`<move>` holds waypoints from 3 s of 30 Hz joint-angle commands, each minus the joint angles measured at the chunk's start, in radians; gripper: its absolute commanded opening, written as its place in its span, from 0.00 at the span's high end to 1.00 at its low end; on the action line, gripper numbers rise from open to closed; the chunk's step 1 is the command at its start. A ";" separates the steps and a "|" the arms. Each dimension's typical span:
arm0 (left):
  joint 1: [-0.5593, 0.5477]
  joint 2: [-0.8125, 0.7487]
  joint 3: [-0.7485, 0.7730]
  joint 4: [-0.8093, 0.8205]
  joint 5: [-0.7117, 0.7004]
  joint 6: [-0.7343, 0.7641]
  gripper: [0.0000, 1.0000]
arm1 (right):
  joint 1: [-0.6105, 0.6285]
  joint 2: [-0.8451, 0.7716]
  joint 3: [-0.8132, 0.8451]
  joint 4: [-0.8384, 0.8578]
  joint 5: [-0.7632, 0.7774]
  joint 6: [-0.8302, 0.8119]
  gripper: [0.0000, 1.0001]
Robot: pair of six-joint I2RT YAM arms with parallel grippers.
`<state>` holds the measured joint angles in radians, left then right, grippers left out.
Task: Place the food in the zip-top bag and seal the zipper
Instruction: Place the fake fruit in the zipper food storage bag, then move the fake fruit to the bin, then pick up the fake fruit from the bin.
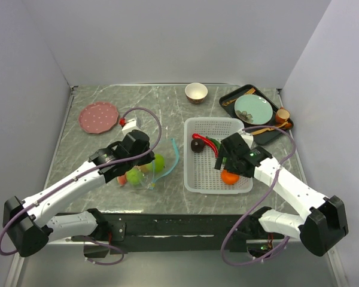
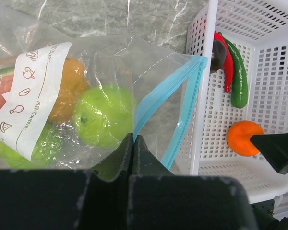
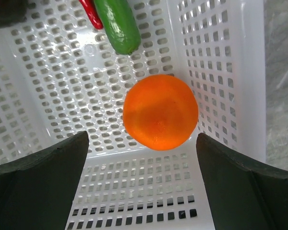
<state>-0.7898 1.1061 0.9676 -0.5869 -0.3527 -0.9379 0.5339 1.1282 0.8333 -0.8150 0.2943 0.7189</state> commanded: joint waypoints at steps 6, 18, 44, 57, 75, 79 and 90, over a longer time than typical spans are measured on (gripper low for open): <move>0.000 -0.020 0.028 0.027 0.008 -0.010 0.99 | -0.003 0.065 -0.080 0.080 -0.001 0.034 0.00; -0.002 -0.012 0.026 0.025 0.008 -0.010 0.99 | -0.002 0.180 0.021 0.198 -0.136 -0.071 0.39; 0.000 0.000 0.042 0.032 0.023 0.007 0.99 | 0.011 0.297 0.118 0.261 -0.265 -0.185 0.19; 0.000 0.006 0.040 0.027 0.023 0.010 0.99 | 0.011 0.335 0.119 0.301 -0.261 -0.174 0.17; -0.002 -0.011 0.033 0.021 0.018 -0.002 0.99 | 0.009 0.272 0.098 0.309 -0.279 -0.162 0.41; -0.002 -0.015 0.033 0.019 0.015 -0.004 0.99 | 0.009 0.211 0.113 0.297 -0.290 -0.159 0.43; -0.002 -0.023 0.028 0.024 0.020 -0.009 0.99 | 0.009 0.061 0.113 0.344 -0.411 -0.102 0.44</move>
<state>-0.7898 1.1099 0.9691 -0.5873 -0.3367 -0.9386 0.5388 1.2701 0.9222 -0.5182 -0.0769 0.5865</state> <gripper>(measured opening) 0.021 0.749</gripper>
